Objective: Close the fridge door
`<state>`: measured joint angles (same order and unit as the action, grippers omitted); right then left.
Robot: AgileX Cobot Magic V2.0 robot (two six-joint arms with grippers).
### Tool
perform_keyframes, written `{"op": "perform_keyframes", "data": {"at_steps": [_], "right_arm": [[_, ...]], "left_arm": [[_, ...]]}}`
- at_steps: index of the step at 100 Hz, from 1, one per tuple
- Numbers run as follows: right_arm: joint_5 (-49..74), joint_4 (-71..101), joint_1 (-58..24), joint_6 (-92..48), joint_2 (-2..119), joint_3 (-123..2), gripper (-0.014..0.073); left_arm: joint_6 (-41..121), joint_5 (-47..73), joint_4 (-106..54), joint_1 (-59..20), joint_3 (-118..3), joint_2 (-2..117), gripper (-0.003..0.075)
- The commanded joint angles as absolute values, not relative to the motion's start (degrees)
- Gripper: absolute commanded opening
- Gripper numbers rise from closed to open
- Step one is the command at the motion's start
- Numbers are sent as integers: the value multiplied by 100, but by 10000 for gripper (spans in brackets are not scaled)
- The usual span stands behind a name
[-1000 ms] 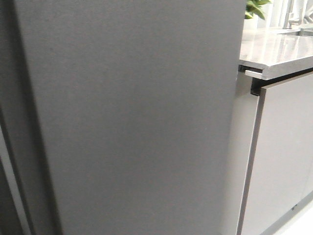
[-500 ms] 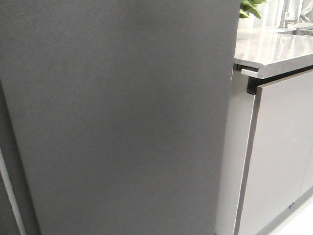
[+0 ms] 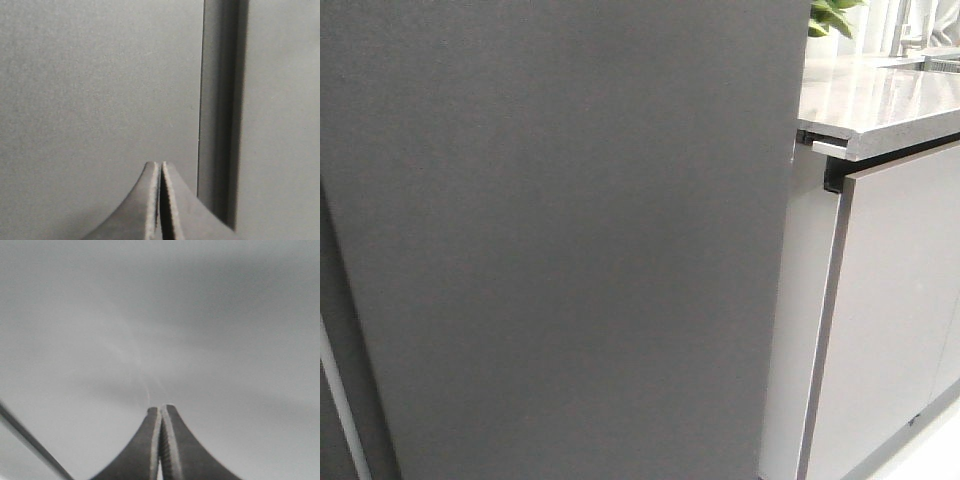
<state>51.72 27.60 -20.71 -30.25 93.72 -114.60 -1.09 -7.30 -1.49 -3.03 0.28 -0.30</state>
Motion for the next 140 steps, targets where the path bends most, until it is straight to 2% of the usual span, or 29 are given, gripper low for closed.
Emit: {"op": "perform_keyframes", "data": {"at_steps": [1, 23, 61, 78, 95, 140], "right_arm": [[5135, 2284, -2044, -2717, 8633, -11602, -43], [5416, 1696, -2044, -2268, 7134, -10876, -43], [4901, 1607, -2044, -1701, 3786, -7759, -43], [4872, 1573, -2044, -1571, 2765, -6796, -44], [4850, 1573, -2044, -1572, 2330, -6463, -44], [4874, 1573, -2044, -1572, 2309, -6441, -45]], "left_arm": [[-134, -1146, -172, -276, 230, -90, -20], [-134, -1146, -172, -276, 230, -90, -20], [-134, -1146, -172, -276, 230, -90, -20], [-134, -1146, -172, -276, 230, -90, -20], [-134, -1146, -172, -276, 230, -90, -20], [-134, -1146, -172, -276, 230, -90, -20]]}}
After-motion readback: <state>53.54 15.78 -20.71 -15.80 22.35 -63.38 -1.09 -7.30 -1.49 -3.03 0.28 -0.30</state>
